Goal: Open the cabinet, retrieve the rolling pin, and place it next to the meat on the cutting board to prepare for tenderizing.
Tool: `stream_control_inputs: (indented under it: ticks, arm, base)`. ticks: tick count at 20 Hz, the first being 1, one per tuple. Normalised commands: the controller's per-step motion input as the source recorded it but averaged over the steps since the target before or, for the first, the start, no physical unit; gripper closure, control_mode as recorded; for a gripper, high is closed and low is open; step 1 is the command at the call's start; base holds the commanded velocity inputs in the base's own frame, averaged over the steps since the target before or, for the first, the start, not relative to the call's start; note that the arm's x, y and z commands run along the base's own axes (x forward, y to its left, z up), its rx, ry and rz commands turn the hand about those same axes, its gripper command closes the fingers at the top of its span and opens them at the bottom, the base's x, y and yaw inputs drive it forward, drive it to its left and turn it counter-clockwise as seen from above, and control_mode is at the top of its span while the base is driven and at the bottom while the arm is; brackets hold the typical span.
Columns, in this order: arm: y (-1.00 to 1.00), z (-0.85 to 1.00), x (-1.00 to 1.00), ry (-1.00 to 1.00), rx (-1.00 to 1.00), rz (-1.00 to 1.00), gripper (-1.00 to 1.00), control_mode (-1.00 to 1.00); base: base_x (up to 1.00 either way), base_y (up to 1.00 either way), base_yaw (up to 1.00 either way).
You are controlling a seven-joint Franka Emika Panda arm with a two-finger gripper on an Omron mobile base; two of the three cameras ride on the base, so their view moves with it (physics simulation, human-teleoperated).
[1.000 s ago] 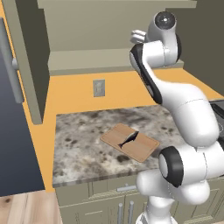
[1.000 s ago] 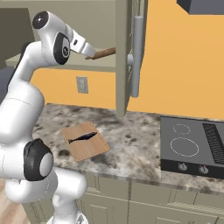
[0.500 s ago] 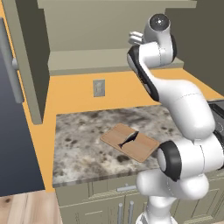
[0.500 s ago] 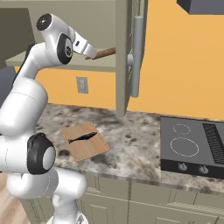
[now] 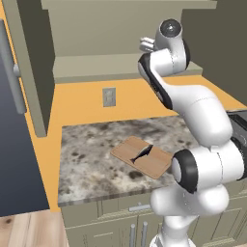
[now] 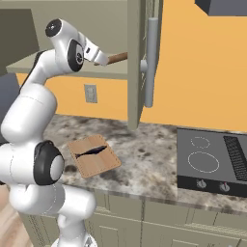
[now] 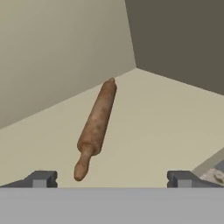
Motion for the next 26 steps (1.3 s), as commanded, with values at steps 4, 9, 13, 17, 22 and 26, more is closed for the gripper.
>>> stream_control_inputs:
  ticks: [4, 9, 13, 17, 22, 26]
  arm:
    - [0.0, -0.12, 0.21, 0.01, 0.0, -0.01, -1.0, -1.0]
    - [0.0, -0.11, 0.24, 0.02, 0.0, -0.01, -1.0, -1.0]
    - [0.0, -0.09, 0.31, 0.03, 0.0, -0.01, -1.0, -1.0]
    - [0.0, -0.07, 0.32, 0.04, 0.0, -0.01, -1.0, -1.0]
    - [0.0, -0.07, 0.34, 0.05, 0.0, -0.01, -1.0, -1.0]
    - [0.0, -0.08, 0.24, 0.06, 0.0, 0.0, -1.0, -1.0]
  base:
    - [0.0, 0.0, 0.0]
    - [0.0, 0.0, 0.0]
    - [0.0, 0.0, 0.0]
    - [0.0, 0.0, 0.0]
    - [0.0, 0.0, 0.0]
    - [0.0, 0.0, 0.0]
